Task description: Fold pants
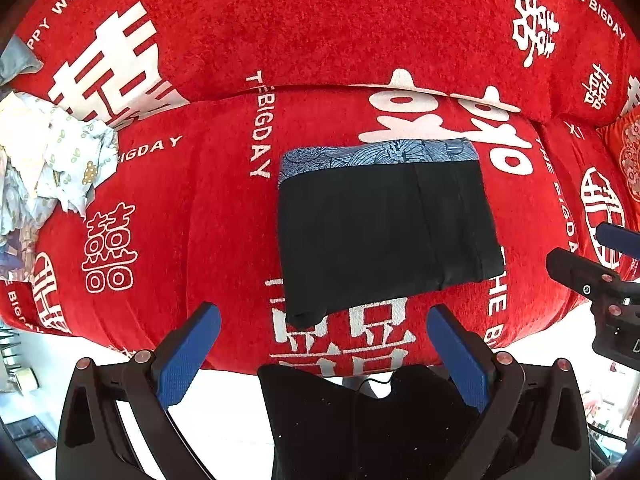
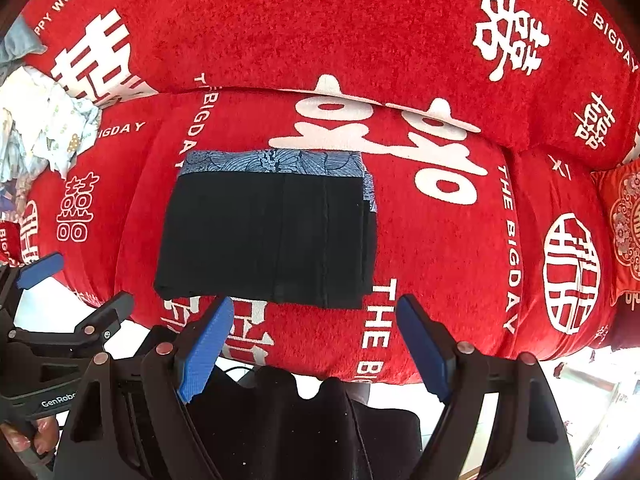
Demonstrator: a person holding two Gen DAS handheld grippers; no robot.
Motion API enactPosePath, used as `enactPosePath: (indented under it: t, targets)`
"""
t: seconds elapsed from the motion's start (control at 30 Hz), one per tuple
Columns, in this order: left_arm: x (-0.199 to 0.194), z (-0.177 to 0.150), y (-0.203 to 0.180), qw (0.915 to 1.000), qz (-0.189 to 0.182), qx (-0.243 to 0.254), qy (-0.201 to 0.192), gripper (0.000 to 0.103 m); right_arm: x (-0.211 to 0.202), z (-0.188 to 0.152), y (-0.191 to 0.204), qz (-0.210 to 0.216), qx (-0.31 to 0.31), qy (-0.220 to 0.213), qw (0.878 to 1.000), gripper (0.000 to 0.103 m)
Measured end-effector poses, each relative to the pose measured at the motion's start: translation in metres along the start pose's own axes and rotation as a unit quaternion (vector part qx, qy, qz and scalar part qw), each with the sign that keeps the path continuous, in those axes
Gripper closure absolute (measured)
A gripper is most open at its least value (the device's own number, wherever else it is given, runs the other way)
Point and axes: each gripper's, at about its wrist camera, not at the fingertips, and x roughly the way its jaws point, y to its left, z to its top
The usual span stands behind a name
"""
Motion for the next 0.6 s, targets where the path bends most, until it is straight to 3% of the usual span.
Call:
enactPosePath:
  t: [0.6]
  targets:
    - [0.0012, -0.0053, 0.0066, 0.9999, 0.002, -0.012, 0.004, 0.000, 0.0055, -0.0037, 0.0005, 0.004, 0.003, 0.011, 1.000, 0.017]
